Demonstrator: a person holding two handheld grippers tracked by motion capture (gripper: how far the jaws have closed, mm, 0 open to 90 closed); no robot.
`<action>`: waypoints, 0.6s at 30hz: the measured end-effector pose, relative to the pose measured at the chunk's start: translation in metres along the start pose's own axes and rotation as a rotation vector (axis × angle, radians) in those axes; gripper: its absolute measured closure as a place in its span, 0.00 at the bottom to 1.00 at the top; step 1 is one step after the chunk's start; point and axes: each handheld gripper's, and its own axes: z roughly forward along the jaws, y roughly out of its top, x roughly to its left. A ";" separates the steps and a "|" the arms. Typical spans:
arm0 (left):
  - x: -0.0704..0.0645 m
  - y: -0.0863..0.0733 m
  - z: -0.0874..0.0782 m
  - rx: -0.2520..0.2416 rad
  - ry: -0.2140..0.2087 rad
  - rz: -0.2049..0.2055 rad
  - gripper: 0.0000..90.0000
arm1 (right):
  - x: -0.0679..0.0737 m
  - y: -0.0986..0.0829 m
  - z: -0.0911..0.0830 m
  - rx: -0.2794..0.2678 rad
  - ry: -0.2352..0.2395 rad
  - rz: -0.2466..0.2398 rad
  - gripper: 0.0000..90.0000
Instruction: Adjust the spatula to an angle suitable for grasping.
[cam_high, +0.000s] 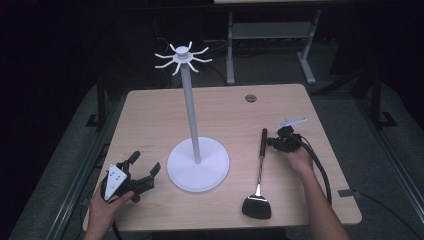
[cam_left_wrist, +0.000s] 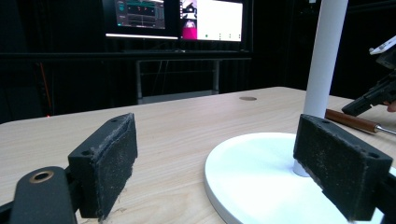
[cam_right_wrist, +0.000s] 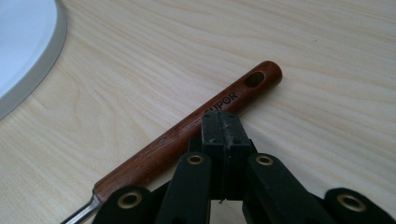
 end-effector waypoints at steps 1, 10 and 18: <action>0.000 0.000 0.000 0.000 -0.001 0.002 0.15 | 0.001 0.000 0.001 0.004 0.001 0.002 1.00; 0.000 0.000 0.000 0.001 -0.002 0.002 0.15 | 0.006 0.000 0.003 -0.002 0.023 -0.001 1.00; 0.000 0.000 0.000 0.000 -0.003 0.002 0.15 | 0.012 0.003 0.006 -0.006 0.041 -0.023 1.00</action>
